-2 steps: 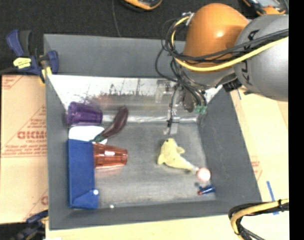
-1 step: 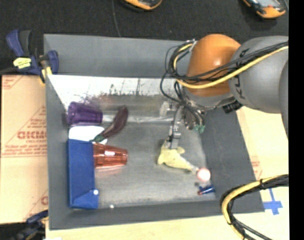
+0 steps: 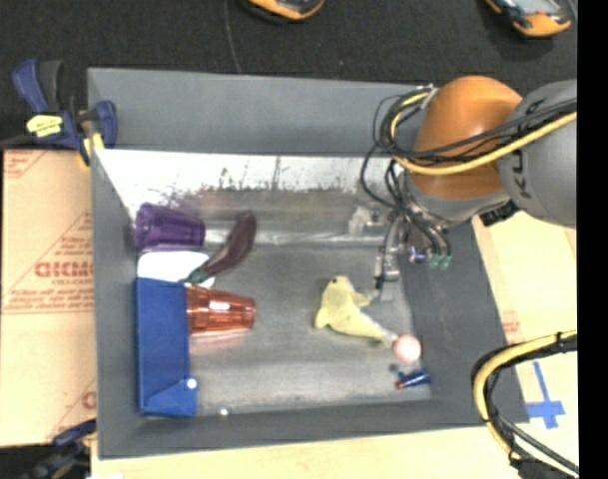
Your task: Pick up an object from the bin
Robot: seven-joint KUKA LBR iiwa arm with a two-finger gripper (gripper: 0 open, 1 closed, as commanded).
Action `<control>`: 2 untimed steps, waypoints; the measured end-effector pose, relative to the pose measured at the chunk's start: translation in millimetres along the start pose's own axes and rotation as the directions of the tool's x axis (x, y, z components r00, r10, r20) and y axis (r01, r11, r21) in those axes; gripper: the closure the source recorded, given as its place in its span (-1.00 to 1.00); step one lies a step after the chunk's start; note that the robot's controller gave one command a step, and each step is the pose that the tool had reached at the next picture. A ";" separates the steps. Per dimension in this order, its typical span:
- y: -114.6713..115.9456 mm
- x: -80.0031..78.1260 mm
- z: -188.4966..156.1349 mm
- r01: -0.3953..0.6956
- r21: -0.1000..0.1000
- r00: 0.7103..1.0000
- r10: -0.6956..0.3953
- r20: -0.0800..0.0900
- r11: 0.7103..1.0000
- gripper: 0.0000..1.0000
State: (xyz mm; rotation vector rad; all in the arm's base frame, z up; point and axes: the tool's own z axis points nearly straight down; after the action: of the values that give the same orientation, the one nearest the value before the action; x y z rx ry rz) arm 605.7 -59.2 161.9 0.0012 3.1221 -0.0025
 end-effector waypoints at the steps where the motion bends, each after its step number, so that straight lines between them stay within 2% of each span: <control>1: -23.0 41.6 33.5 -0.200 -0.001 0.980 0.200 -0.014 0.980 -1.00; 2: -19.0 25.3 80.9 -0.029 -0.002 1.000 0.029 0.002 1.000 -1.00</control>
Offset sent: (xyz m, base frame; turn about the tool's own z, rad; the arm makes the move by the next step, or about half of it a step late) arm -0.0212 -0.0169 -0.0919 0.0179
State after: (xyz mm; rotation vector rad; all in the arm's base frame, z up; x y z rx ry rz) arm 582.0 -78.3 80.6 0.0464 3.1194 0.0007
